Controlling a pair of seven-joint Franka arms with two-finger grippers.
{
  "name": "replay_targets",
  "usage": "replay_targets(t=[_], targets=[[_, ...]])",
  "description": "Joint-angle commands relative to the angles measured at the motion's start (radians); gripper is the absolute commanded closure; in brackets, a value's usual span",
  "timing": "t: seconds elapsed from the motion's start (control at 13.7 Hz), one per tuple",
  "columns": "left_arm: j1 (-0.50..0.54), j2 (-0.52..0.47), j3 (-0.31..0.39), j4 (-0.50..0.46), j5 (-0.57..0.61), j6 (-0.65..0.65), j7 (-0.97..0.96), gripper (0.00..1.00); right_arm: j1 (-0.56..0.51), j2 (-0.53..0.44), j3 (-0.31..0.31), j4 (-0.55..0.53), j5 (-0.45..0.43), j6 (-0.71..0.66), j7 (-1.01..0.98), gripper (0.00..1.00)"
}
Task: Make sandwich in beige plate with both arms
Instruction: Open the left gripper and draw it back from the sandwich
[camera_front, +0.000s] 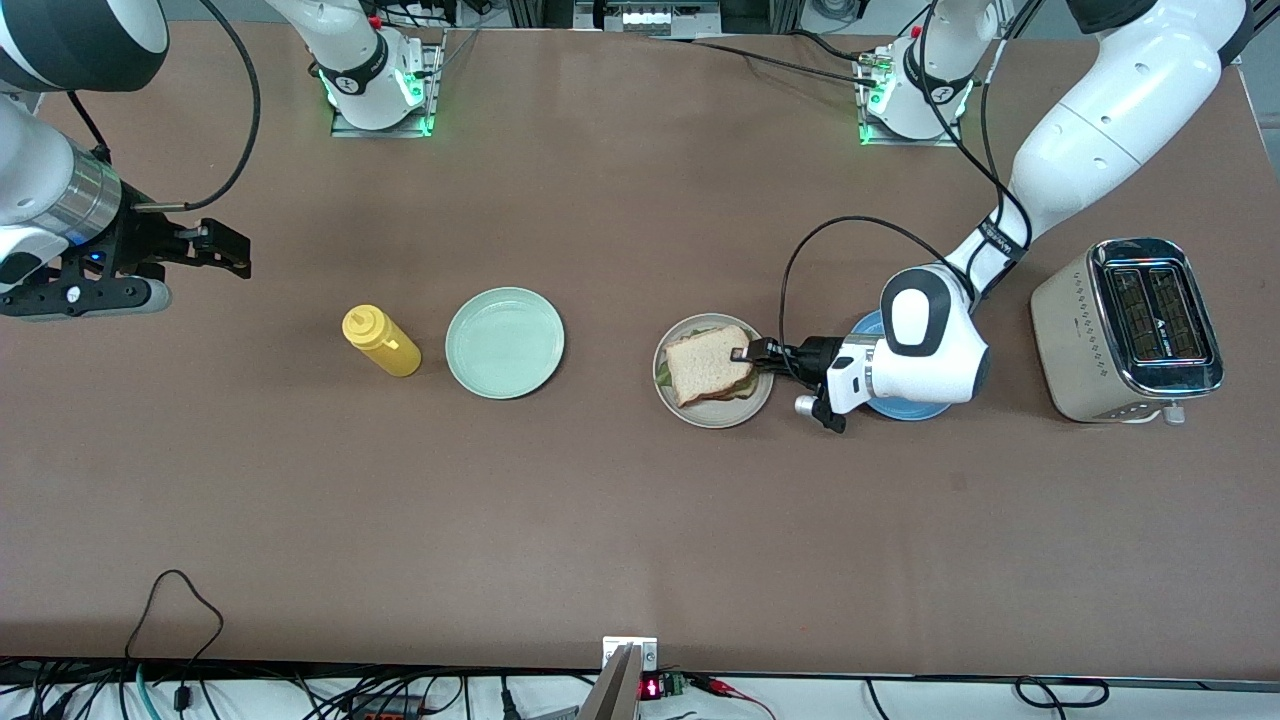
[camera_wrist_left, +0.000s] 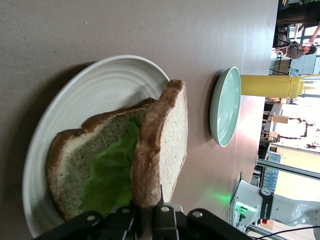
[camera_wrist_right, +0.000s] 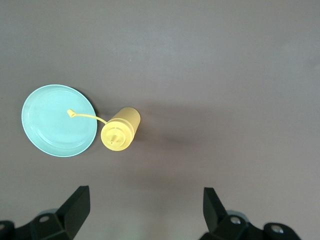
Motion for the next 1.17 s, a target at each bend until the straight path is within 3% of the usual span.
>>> replay_targets(t=[0.0, 0.07, 0.59, 1.1], targets=[[-0.006, 0.009, -0.005, 0.019, -0.025, -0.011, 0.031, 0.39, -0.005, 0.01, 0.005, 0.014, 0.008, -0.016, -0.02, 0.0], [-0.001, 0.008, -0.004, 0.019, -0.022, -0.013, 0.04, 0.0, -0.005, 0.01, 0.005, 0.014, 0.008, -0.016, -0.02, 0.0], [0.01, -0.128, 0.004, 0.055, 0.005, -0.186, -0.001, 0.0, -0.004, 0.012, 0.005, 0.014, 0.008, -0.016, -0.018, 0.0], [0.013, -0.254, 0.021, 0.053, 0.212, -0.227, -0.087, 0.0, -0.004, 0.015, 0.007, 0.014, 0.01, -0.014, -0.017, 0.0]])
